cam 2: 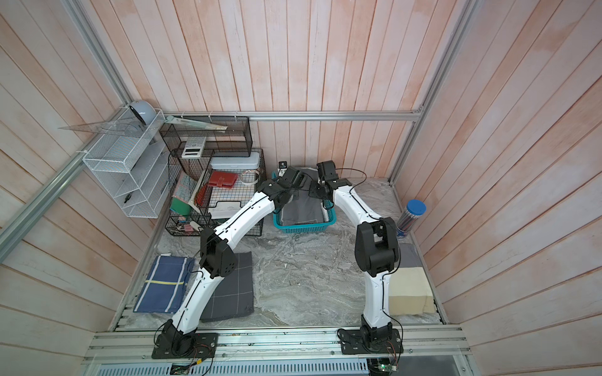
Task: Put the folded pillowcase in the basket
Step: Place the pillowcase in the basket.
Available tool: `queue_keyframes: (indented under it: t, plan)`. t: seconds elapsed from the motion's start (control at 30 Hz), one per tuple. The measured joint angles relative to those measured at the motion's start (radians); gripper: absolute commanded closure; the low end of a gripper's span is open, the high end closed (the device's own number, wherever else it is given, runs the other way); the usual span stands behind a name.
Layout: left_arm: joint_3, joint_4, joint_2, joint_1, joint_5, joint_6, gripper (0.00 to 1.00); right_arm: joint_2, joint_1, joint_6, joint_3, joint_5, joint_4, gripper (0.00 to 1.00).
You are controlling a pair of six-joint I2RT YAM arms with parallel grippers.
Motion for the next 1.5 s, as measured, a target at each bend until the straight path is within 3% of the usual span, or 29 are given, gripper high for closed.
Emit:
queue_keyframes:
  t: [0.5,0.8,0.9,1.03,1.1,1.33,1.5]
  plan:
    - [0.012,0.051,0.120,0.031,0.038,0.003,0.96,0.175,-0.002,-0.012,0.136,0.015,-0.057,1.00]
    - [0.016,0.092,0.145,0.035,0.036,0.013,0.84,0.254,-0.003,-0.019,0.221,0.030,-0.089,1.00]
    - [0.018,0.100,0.154,0.042,0.037,0.026,0.75,0.278,-0.003,-0.019,0.253,0.030,-0.103,0.89]
    - [0.034,0.096,0.154,0.051,0.043,0.048,0.56,0.285,-0.006,-0.019,0.261,0.038,-0.108,0.62]
    - [0.047,0.099,0.154,0.055,0.045,0.055,0.50,0.285,-0.011,-0.019,0.264,0.043,-0.107,0.54]
    - [0.039,0.097,0.115,0.047,0.062,0.069,0.46,0.263,-0.020,-0.023,0.264,0.045,-0.113,0.51]
    - [-0.075,0.107,-0.045,0.019,0.063,0.072,0.44,0.142,-0.016,-0.019,0.186,0.044,-0.112,0.51]
